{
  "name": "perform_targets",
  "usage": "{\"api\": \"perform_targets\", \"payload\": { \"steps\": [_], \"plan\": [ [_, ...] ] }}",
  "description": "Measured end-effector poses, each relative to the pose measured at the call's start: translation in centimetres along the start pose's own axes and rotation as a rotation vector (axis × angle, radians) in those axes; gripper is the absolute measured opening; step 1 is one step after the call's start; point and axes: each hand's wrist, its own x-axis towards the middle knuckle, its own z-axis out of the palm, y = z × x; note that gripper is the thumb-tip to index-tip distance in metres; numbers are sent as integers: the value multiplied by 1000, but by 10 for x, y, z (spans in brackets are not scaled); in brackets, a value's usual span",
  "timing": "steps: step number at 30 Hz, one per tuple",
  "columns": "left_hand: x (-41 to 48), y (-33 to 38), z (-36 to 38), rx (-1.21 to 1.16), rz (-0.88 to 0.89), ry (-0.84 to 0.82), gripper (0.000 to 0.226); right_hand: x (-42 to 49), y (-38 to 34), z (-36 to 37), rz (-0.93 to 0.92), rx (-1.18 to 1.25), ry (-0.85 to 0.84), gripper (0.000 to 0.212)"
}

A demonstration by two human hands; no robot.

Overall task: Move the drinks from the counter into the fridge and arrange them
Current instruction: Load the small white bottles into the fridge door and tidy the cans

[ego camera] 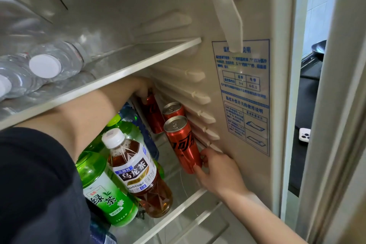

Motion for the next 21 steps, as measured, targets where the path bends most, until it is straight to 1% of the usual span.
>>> {"api": "perform_targets", "payload": {
  "steps": [3, 5, 8, 10, 11, 12, 15, 17, 19, 21],
  "plan": [
    [0, -2, -2, 19, 9, -1, 72, -1, 0, -1, -8, 0, 2, 30],
    [-1, -1, -5, 48, -4, -8, 79, -1, 0, 0, -17, 1, 12, 33],
    [-10, 4, -5, 163, 41, 107, 76, -3, -2, 1, -14, 10, 48, 53],
    [-16, 9, -4, 239, 94, 194, 66, -2, -5, 2, -16, -25, 79, 68],
    [-21, 11, -3, 257, 101, 185, 61, -1, -6, 3, -21, -57, 88, 72],
    [-23, 12, -1, 224, 118, 155, 55, 1, -8, 3, -25, -87, 94, 72],
    [-30, 18, 6, -87, 189, 40, 37, 5, -10, 7, -33, -151, 100, 61],
    [-37, 23, 10, -225, 191, 10, 28, 4, -9, 10, -40, -185, 90, 58],
    [-44, 27, 14, -305, 153, -62, 23, 3, -7, 12, -46, -193, 65, 58],
    [-49, 30, 18, -311, 140, -132, 22, 2, -5, 11, -62, -190, 39, 59]
  ]
}}
